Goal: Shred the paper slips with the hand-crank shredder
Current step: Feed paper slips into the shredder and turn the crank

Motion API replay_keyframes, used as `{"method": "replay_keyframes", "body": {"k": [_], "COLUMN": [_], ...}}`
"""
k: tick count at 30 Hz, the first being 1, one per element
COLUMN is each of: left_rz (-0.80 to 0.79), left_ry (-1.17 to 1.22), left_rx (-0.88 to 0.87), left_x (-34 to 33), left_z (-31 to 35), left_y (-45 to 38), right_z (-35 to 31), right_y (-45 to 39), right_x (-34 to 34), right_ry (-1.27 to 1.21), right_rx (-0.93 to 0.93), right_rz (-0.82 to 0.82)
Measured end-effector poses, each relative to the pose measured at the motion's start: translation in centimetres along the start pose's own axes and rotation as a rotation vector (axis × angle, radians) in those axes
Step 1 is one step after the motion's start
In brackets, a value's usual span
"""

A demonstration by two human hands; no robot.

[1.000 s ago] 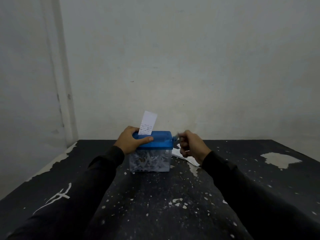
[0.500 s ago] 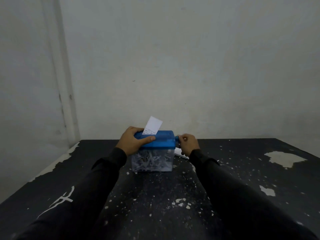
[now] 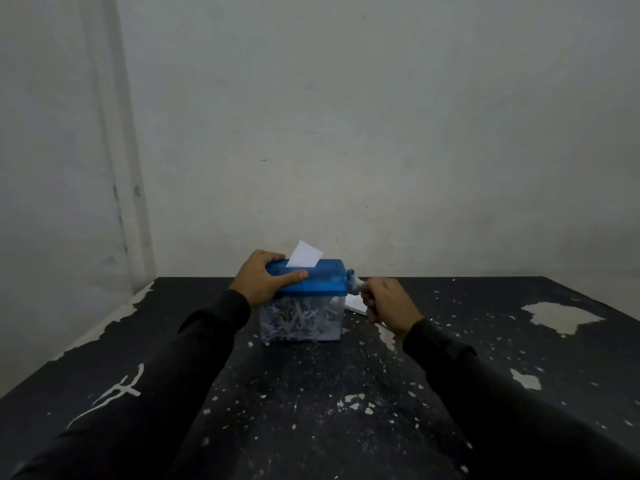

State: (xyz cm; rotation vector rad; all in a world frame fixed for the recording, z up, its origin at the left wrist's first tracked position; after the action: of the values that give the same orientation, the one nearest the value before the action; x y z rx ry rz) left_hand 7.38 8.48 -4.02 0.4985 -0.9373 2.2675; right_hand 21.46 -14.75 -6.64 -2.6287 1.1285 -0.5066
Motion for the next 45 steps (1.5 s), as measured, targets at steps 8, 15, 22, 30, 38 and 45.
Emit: {"method": "replay_keyframes", "body": {"k": [8,15,22,30,38,45], "left_rz": [-0.006,-0.003,0.02,-0.009,-0.031,-0.037], "left_ry": [0.008,0.015,0.01,0.012,0.006,0.012], "left_rx": [0.02,0.023,0.03,0.032,0.029,0.025], "left_x": [0.0,-0.1,0.1,0.0,0.0,0.0], "left_z": [0.1,0.2,0.2,0.2,0.4,0.4], "left_y": [0.2,0.5,0.7,0.5,0.3,0.3], "right_z": [-3.6,2.7,6.2,3.7,1.4,0.4], "right_y": [-6.0,-9.4,-3.4,-1.2,-0.2,-0.6], "right_x": [1.6,0.8,-0.1,0.1,-0.2,-0.2], "right_ry": [0.071,0.233,0.32,0.069,-0.123,-0.187], "right_rx": [0.124,-0.084,-0.048,0.14,0.205,0.222], "right_rz": [0.186,0.241,0.133,0.039,0.106,0.137]}}
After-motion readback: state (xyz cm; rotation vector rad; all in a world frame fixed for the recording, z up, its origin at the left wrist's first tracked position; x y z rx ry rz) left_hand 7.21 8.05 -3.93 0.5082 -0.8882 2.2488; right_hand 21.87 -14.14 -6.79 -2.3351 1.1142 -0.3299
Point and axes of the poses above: each hand's wrist, its own y-axis away from the middle knuckle, its own x-axis out of the back of the hand, z = x × y, the point moved 9 cm from there along -y, towards the middle knuckle, and after that the axes turned 4 degrees about -y, right-handed, at the moved point
